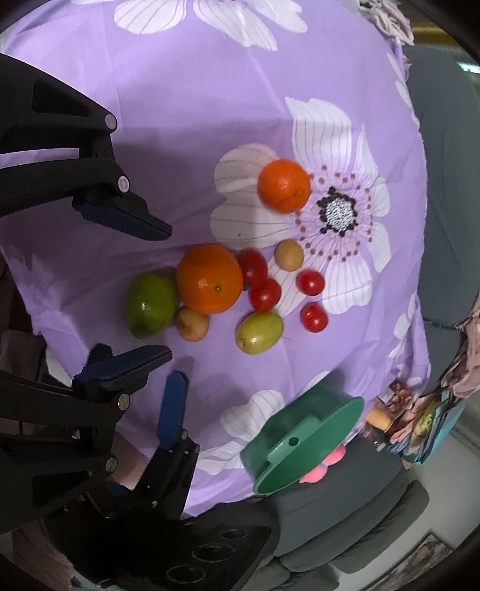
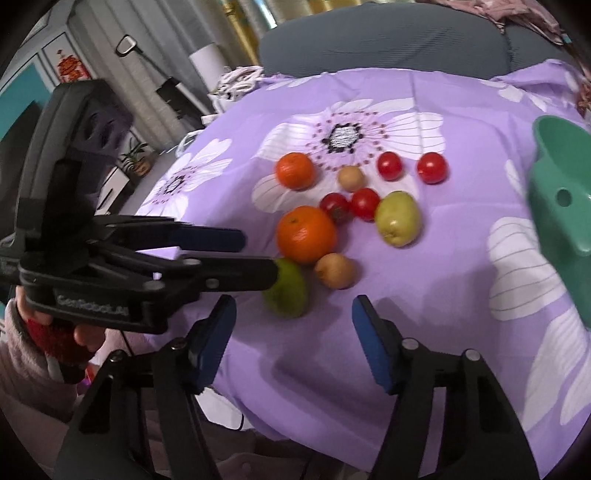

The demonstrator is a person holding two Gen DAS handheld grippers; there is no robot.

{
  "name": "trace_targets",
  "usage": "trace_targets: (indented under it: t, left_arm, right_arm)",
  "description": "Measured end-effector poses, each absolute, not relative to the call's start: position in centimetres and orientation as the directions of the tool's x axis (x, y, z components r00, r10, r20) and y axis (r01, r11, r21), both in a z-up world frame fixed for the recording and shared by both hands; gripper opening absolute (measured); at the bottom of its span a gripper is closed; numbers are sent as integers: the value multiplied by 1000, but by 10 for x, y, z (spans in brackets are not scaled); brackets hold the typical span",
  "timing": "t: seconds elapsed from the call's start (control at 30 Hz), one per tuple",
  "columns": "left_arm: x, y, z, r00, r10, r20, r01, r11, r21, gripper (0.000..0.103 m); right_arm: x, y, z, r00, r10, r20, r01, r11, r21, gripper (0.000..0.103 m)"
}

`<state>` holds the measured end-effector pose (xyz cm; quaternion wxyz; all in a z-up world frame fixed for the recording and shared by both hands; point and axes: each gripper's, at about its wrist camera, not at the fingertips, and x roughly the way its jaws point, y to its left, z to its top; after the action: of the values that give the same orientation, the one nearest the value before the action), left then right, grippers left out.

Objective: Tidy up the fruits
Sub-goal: 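Close the left tool's fingers around the green lime and lift it, then carry the lime over the green bowl and open the left tool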

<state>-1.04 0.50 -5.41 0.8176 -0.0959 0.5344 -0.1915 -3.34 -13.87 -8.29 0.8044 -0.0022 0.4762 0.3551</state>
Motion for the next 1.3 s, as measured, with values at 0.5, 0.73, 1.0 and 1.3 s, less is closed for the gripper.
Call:
trace_targets:
  t: [0.5,0.73,1.0,1.3]
  left_arm:
    - [-3,-1,-77,262,-481,-836,194,875,-443,42]
    - [-5,-3,-76,269,-469,-841,195,882,-429,42]
    - [-11,-13,-57,310,-444,-841,232,893,-386,42]
    - [-9,-36,-24,373,-424,-825,308,896,-321,42]
  right_arm:
    - [-24,-123,-100,248,574,-781,-581,733,354,39]
    - [-24,-124,-103,269,560,-783,-579,744,333,33]
    - [-31,-132,-88,316,571,-758,-589,744,316,33]
    - [-35,-154,-58,412,579,-703,-576,764,292,33]
